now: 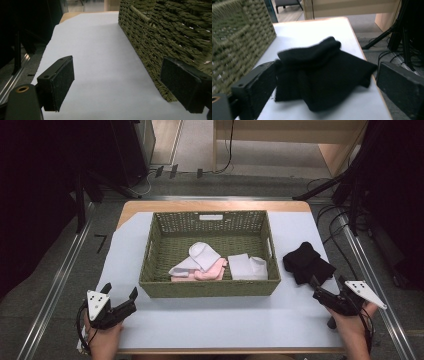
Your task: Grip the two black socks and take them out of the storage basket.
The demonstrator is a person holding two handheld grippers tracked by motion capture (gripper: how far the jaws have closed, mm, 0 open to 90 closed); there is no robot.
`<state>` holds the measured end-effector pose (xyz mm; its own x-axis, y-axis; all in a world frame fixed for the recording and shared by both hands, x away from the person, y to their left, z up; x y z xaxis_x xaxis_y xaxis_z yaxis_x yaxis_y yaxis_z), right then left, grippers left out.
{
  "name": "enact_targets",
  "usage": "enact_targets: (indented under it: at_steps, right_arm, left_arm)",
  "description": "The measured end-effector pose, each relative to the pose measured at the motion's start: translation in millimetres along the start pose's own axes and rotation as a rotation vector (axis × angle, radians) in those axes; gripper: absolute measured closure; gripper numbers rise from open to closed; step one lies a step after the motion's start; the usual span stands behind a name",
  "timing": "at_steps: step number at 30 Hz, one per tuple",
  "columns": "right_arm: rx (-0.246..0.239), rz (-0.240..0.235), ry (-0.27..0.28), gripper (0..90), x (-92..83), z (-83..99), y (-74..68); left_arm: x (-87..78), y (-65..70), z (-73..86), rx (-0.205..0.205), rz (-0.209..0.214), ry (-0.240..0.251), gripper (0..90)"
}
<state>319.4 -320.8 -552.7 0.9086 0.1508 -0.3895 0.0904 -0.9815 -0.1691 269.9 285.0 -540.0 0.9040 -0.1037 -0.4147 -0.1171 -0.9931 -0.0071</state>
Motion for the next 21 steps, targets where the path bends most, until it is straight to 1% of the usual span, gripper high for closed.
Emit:
enact_targets:
  at_steps: [1,2,3,6,8,10,11,14,16,18,21]
  right_arm:
    - [-0.002,0.003,-0.003,1.5,-1.5,1.6,2.2]
    - [-0.01,0.007,-0.006,0.5,-6.0,4.9,7.5]
    - [-0.01,0.007,-0.006,0.5,-6.0,4.9,7.5]
    - [-0.014,0.01,0.001,0.0,-13.4,6.7,13.7]
    - [-0.018,0.019,-0.002,0.0,-17.6,8.6,17.9]
    - [-0.039,0.034,-0.003,0.0,-21.0,12.1,23.7]
    - [-0.037,0.036,-0.001,0.0,-22.5,13.1,25.7]
    - [0.006,0.029,0.024,0.0,-27.2,12.4,29.1]
    - [0.036,0.027,0.055,0.0,-30.0,11.5,31.8]
    - [0.04,0.026,0.062,0.0,-30.6,11.1,32.5]
    - [0.062,0.039,0.091,0.0,-33.5,10.3,35.3]
  left_arm:
    - [0.0,0.0,0.0,-0.001,0.0,0.001,13.5]
    - [-0.1,0.0,0.0,-0.001,-0.001,0.001,13.5]
    - [0.0,0.0,0.0,0.0,0.0,0.0,13.5]
    - [-0.2,0.0,0.0,-0.001,-0.002,0.001,13.5]
    - [-0.6,0.0,0.0,0.003,-0.001,0.002,13.5]
    - [-0.9,0.4,-0.3,0.002,0.0,0.008,13.5]
    - [-1.0,0.3,-0.3,0.002,0.0,0.008,13.5]
    - [-1.2,0.3,-0.3,0.003,0.001,0.008,13.5]
    - [-1.0,0.3,-0.3,0.003,-0.002,0.009,13.5]
    - [-0.9,0.4,-0.3,0.003,-0.002,0.008,13.5]
    - [-0.6,0.4,-0.2,0.003,-0.002,0.006,13.5]
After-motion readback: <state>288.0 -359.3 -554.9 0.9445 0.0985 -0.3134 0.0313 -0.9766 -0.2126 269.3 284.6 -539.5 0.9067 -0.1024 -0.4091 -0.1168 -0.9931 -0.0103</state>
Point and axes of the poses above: each handheld gripper's, and its own axes: x roughly forward along the jaws, z roughly out of its underside, y roughly to its right, the point moved 10 cm from there along x, roughly forward along the jaws, and after that the axes turned 3 degrees about -y, right-handed, at the moved point
